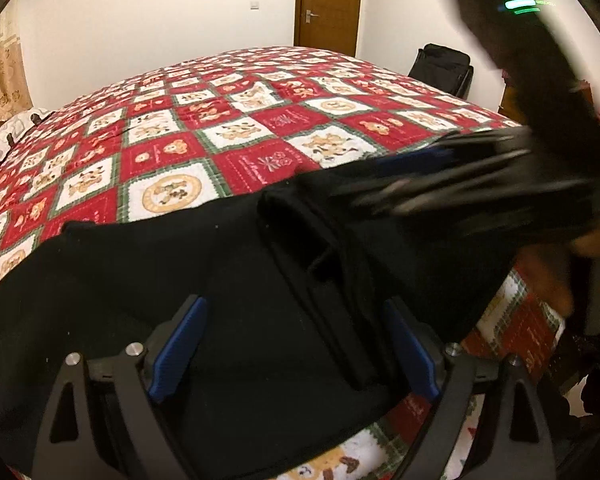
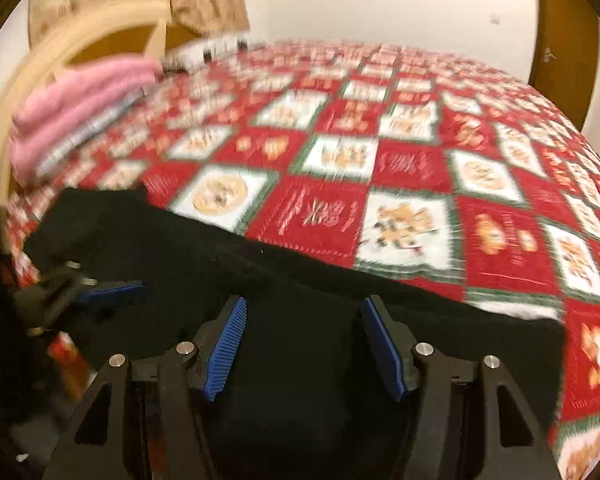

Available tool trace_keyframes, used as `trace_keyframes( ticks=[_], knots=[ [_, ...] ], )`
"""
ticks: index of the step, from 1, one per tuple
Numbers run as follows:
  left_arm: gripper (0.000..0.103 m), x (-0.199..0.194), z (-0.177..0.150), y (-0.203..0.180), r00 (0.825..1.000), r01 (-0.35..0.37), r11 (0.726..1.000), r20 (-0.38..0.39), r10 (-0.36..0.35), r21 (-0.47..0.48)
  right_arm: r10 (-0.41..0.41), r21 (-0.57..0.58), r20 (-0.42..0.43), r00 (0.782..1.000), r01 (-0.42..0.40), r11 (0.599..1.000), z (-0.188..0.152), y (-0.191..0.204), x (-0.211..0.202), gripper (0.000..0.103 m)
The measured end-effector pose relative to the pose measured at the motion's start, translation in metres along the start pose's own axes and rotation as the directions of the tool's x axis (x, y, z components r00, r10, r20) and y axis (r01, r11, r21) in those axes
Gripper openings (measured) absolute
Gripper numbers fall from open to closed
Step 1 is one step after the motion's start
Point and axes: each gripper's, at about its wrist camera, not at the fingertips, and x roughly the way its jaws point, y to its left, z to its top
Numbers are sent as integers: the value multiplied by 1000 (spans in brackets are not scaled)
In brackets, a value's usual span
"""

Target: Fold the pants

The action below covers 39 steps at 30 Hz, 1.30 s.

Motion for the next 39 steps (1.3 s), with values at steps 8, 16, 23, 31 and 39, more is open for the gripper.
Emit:
trace_keyframes(
  ticks=[8,16,23,31,39],
  knots=[
    [92,-5,-5,3,1000,16,1000,21,-16,-22,32,15,75,997,-33,999,13,-1,-12,62],
    [93,-29,-15,18,999,25,998,28,-24,-55,51,-9,-22,998,-51,999,14,8,2,66],
    [93,-92,-56,100,970,-220,966,70,231,-133,196,-14,31,980,-195,981,42,39,-17,66],
    [93,-172,-116,243,918,-325,812,46,395,-485,303,-194,-49,952,-306,932,44,144,-11,66],
    [76,-167,-148,252,975,-123,786,74,210,-606,332,-304,-100,938,-347,887,92,235,6,66]
  ],
)
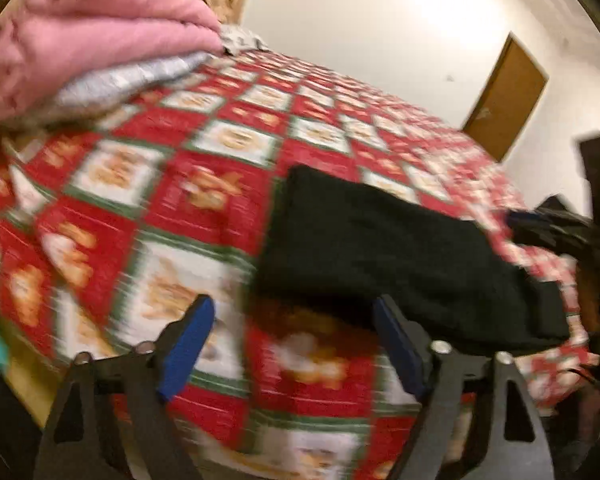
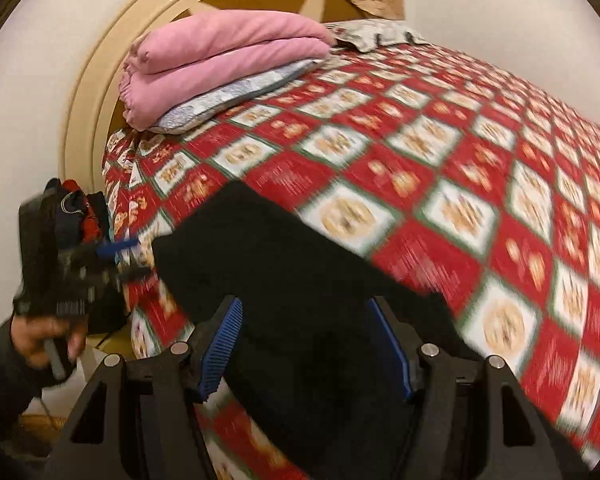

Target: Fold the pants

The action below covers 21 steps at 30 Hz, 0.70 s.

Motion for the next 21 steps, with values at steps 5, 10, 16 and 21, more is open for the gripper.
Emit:
trace_keyframes(
  ticks=[5,10,16,21],
  knots=[
    [76,1,10,-10,997,67,998,39,-67,-13,-31,-105,-38,999,27,994,53,37,50,66],
    [65,9,12,-1,997,71,996,25,-70,-47,-51,-176,-73,996,38,984,82,66,98,64],
    [40,16,15,12,997,75,994,39,-72,-76,-145,-332,-115,983,99,938,90,87,143,51],
    [40,23,19,9,998,50,997,45,-48,-55,-153,-350,-125,980,101,931,92,90,152,14]
  ],
)
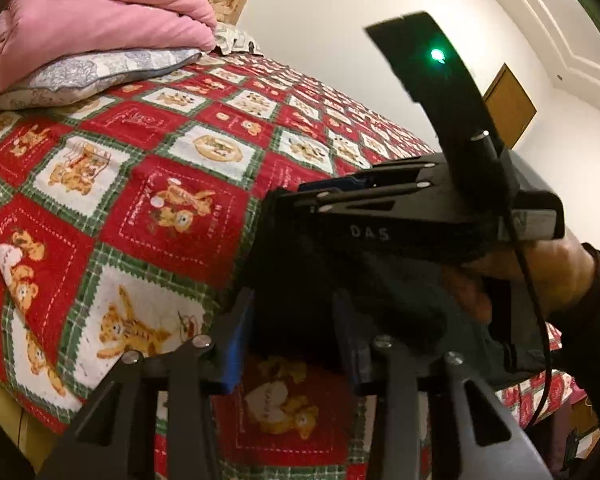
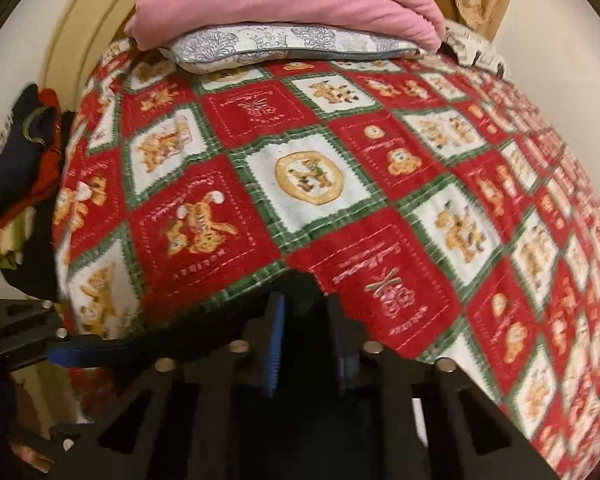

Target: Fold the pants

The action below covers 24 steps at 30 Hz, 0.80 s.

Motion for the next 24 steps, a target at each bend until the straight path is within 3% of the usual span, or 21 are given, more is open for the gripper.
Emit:
trace_keyframes(
  ticks=[4,6,11,12,14,19,24],
  knots=[
    [44,-1,1,-1,999,-23,1000,23,23,11,-20,62,-9,1000,20,998,2,-13,12,13],
    [44,2,-1,0,999,-51,998,19,50,27,2,128,6,1000,-3,992,1,-24,12,13],
    [48,9,-6,7,996,-92,995,-12,92,34,49,155,46,998,-56,986,-6,-23,-11,15],
    [48,6,-6,6,995,-96,995,-6,96,38,72,162,53,996,-80,984,-10,-23,-19,19],
    [49,0,-6,3,991,-130,990,8,130,54,95,149,52,994,-102,984,-21,-20,-29,53],
    [69,-16,-2,-8,989,-133,989,73,129,66,29,154,30,999,-33,988,-64,-19,-46,54],
    [72,5,-9,-13,986,-164,981,24,162,100,-46,139,-30,998,50,989,-95,-19,-33,55]
  ],
)
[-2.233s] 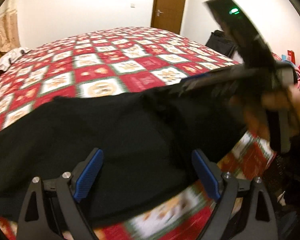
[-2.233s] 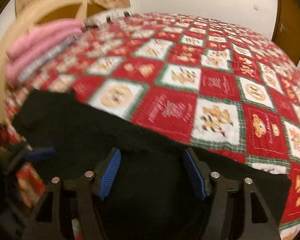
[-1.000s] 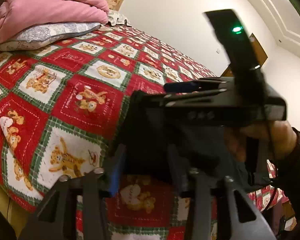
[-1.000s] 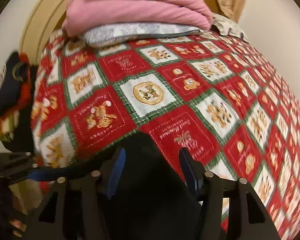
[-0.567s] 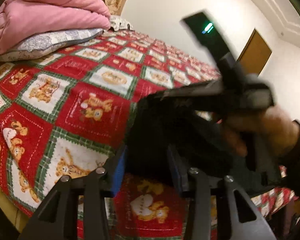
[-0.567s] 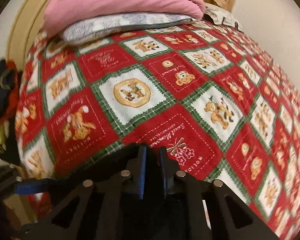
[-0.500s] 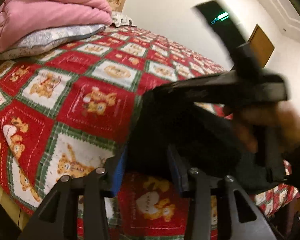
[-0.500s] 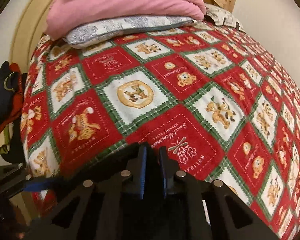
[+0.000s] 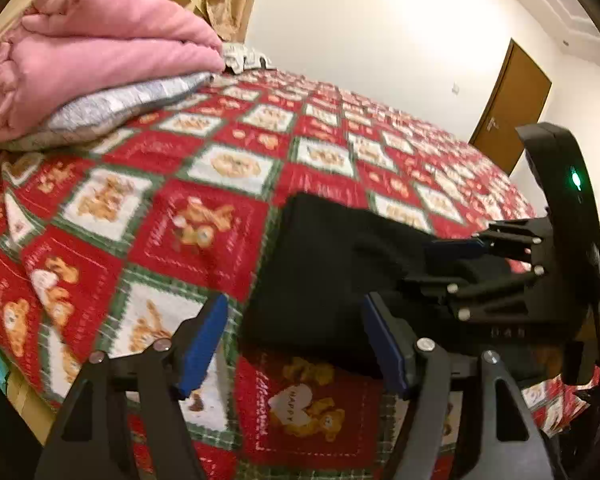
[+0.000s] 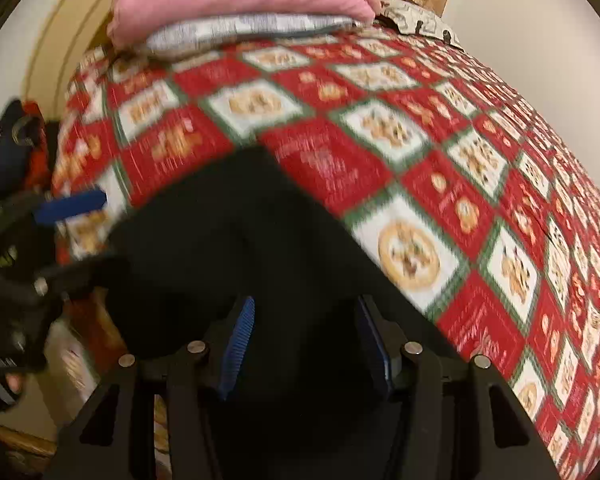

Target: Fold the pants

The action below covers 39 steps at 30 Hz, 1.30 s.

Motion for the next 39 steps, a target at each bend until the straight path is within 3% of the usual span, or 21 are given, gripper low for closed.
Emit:
trace_keyframes(
  ticks=[2,6,11,16,20,30,35,39],
  knots=[
    [72,11,-5,2,999,-1,1000,-39,0,-5,-14,-8,40,999,14,1000,-7,0,2,63],
    [72,8,-9,2,999,-11,1000,-40,12,10,-7,64,40,999,5,998,-8,-10,-3,64],
    [72,-1,-2,-2,999,-21,1000,-31,21,2,-74,34,72,995,71,997,-27,-9,-24,64],
    [72,9,12,-18,999,-2,999,-33,4,50,-126,32,55,990,125,992,-63,-26,-47,64],
    [73,21,18,-19,999,15,1000,-48,-14,14,-221,25,33,975,220,975,-106,-47,-68,64],
    [76,40,16,-31,994,-92,989,-49,98,115,-279,300,-22,960,272,914,-219,-117,-111,64],
    [76,37,14,-27,993,-107,989,-45,113,104,-249,457,20,968,212,864,-272,-136,-138,64],
    [75,38,12,-28,993,-107,988,-40,112,107,-250,494,8,968,214,843,-283,-141,-136,64]
  ],
)
